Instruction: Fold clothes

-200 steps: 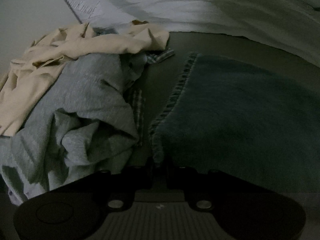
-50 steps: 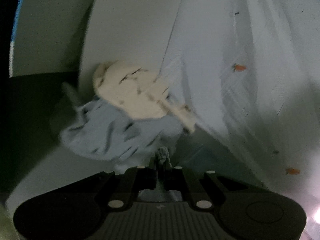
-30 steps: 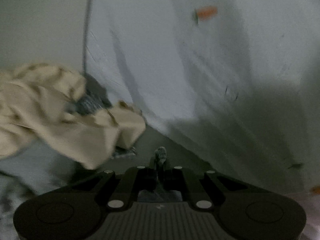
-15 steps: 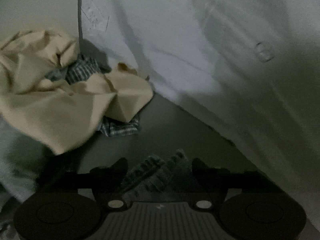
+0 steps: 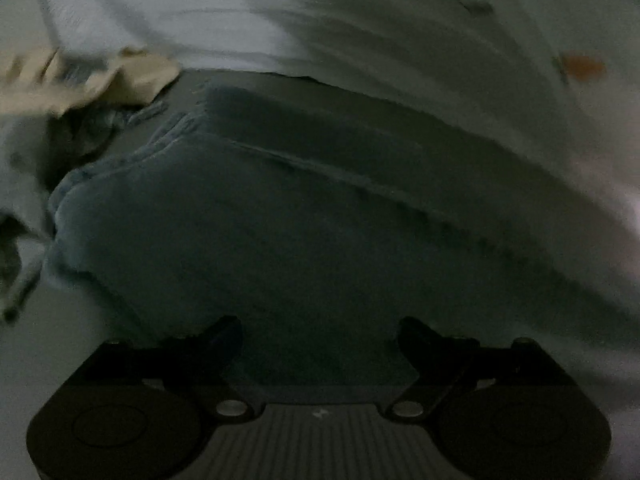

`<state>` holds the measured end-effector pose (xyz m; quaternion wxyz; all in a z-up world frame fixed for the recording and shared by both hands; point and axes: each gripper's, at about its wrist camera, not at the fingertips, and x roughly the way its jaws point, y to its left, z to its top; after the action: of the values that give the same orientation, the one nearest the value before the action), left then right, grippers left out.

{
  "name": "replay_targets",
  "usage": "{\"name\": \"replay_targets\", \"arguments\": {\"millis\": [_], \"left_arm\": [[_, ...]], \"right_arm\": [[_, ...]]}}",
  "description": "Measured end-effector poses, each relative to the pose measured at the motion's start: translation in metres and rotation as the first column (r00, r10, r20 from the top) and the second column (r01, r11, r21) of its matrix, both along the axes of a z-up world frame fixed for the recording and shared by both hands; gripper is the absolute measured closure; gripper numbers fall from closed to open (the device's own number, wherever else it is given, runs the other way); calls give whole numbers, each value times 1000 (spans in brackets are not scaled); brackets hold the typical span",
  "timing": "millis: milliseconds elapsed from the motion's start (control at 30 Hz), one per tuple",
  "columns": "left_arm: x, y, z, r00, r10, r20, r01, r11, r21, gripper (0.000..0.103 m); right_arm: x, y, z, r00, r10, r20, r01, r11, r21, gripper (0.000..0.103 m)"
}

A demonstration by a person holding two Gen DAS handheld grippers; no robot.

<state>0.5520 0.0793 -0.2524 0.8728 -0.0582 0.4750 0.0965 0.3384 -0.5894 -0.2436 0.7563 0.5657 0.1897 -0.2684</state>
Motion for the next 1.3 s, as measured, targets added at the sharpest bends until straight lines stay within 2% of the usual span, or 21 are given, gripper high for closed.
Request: {"name": "replay_targets", "arguments": {"millis": [67, 133, 167, 200, 267, 300, 400, 467, 567, 600, 633, 700, 733, 767, 833, 867, 933, 1067, 1133, 1233, 1300], "left_arm": [[5, -4, -3, 1000, -17, -20, 17, 1000, 21, 7], [11, -2, -4, 999, -3, -35, 3, 1000, 7, 2], [13, -2, -4, 999, 7, -38, -7, 1000, 3, 1], [15, -2, -5, 999, 16, -39, -16, 1000, 7, 0], [17, -4, -6, 999, 30, -36, -29, 999, 23, 0], [17, -4, -7, 999, 41, -28, -41, 999, 25, 0], [17, -5, -6, 999, 42, -26, -41, 999, 27, 0], [16, -6, -5, 999, 23, -29, -22, 999, 29, 0], [14, -4, -6, 1000, 0, -27, 1, 1000, 30, 0], [14, -4, -6, 1000, -6, -27, 6, 1000, 31, 0], [14, -4, -6, 1000, -9, -26, 10, 999, 32, 0], [14, -4, -6, 1000, -11, -27, 12, 999, 36, 0], [14, -5, -6, 1000, -13, -27, 14, 999, 38, 0], [14, -5, -6, 1000, -14, -28, 15, 999, 39, 0], [13, -5, -7, 999, -22, -26, 23, 999, 41, 0], [12, -5, -7, 999, -29, -23, 29, 999, 41, 0], [10, -5, -7, 999, -44, -18, 45, 998, 41, 0], [8, -4, -7, 995, -97, -24, 98, 994, 41, 0], [9, -3, -6, 991, -127, -35, 129, 991, 39, 0], [10, -1, -6, 985, -169, -39, 171, 985, 38, 0], [11, 0, -7, 980, -196, -33, 198, 980, 36, 0]], "right_arm": [[3, -5, -6, 1000, -13, 27, 13, 1000, 20, 21], [13, -4, -3, 1000, 4, 29, -3, 1000, -10, 17], [20, -5, -2, 1000, 22, 22, -21, 999, -32, 22], [28, -7, -2, 999, 47, -6, -47, 998, -42, 43], [41, -12, -1, 995, 82, -64, -85, 995, -47, 65], [43, -16, 1, 994, 85, -62, -89, 995, -51, 77], [44, -27, 15, 993, 107, -49, -112, 986, -120, 83], [46, -30, 14, 990, 124, -70, -132, 983, -127, 83], [42, -34, -3, 990, 93, -105, -100, 993, -63, 79], [42, -33, -1, 988, 99, -115, -107, 992, -68, 76], [45, -28, 6, 980, 111, -166, -132, 985, -116, 72], [50, -14, 22, 946, 117, -301, -197, 948, -250, 38], [53, -3, 30, 921, 113, -374, -244, 913, -326, 30], [55, 11, 37, 890, 111, -443, -310, 859, -408, 24], [51, 45, 43, 830, 97, -549, -435, 729, -529, 18], [48, 62, 44, 801, 89, -592, -489, 669, -560, 14], [43, 97, 39, 743, 84, -664, -585, 564, -583, 10], [30, 176, 23, 640, 108, -761, -738, 364, -569, 8], [13, 217, 21, 621, 103, -777, -768, 278, -577, 7], [16, 262, 14, 619, 26, -785, -779, 143, -610, 5], [22, 277, 9, 618, -26, -786, -782, 78, -618, 5]]}}
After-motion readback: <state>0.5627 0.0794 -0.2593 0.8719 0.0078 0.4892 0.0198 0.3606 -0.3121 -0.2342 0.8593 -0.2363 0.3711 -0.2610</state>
